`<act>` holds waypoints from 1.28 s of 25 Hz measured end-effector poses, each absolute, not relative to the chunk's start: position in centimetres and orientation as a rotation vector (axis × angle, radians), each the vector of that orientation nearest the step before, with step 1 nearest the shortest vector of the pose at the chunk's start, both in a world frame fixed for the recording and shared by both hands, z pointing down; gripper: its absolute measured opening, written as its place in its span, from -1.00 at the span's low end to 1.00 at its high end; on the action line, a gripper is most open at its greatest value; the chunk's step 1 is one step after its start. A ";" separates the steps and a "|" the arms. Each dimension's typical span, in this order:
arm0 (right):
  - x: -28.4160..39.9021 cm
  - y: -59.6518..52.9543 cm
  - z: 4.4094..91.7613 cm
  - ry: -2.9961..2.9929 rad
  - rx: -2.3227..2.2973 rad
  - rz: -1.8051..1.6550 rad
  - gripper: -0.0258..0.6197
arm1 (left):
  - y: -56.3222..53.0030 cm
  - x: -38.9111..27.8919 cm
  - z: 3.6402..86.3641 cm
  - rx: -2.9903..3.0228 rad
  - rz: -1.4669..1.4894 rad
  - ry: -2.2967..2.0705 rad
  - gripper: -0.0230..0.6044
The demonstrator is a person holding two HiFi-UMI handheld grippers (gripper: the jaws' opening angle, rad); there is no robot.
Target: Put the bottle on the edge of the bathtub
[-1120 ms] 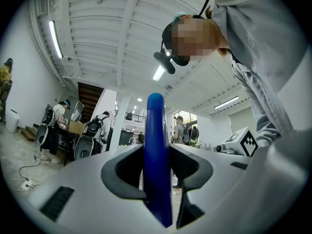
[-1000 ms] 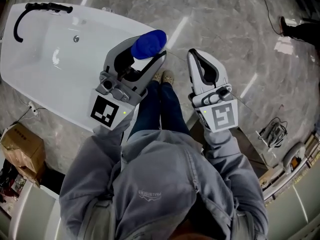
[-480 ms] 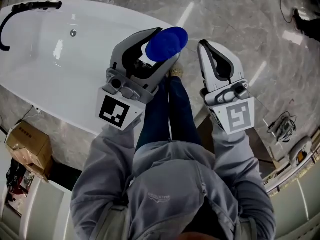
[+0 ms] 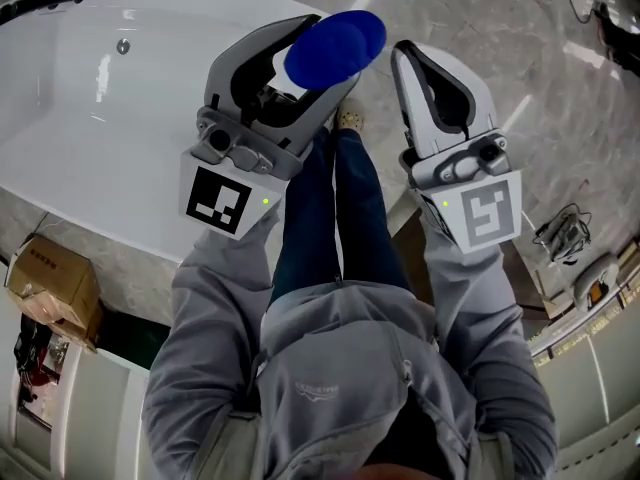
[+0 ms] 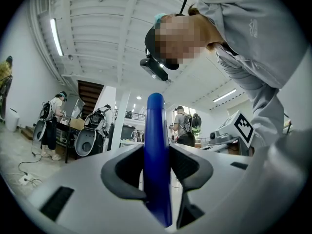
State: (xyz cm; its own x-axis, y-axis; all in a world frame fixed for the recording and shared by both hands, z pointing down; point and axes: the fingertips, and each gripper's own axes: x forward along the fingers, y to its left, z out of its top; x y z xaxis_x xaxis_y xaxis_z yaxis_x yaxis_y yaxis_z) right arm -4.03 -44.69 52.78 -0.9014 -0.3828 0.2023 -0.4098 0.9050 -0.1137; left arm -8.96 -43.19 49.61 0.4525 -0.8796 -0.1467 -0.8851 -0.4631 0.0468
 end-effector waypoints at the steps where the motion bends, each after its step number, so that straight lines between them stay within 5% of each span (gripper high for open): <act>1: -4.2 -44.7 53.3 -2.891 0.604 0.230 -0.91 | -43.3 -9.3 50.1 -2.645 0.239 1.613 -0.44; 32: -7.0 -45.8 62.1 -2.813 0.563 0.322 -0.91 | -46.1 -11.6 62.8 -2.640 0.102 1.771 -0.44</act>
State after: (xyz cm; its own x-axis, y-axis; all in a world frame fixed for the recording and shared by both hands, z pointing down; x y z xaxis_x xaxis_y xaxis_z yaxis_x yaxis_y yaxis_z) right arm -6.98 -45.81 62.08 -0.8927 -0.3460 0.2888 -0.4023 0.9006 -0.1647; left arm -11.62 -46.11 62.79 0.3781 -0.9252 -0.0316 -0.9227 -0.3794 0.0677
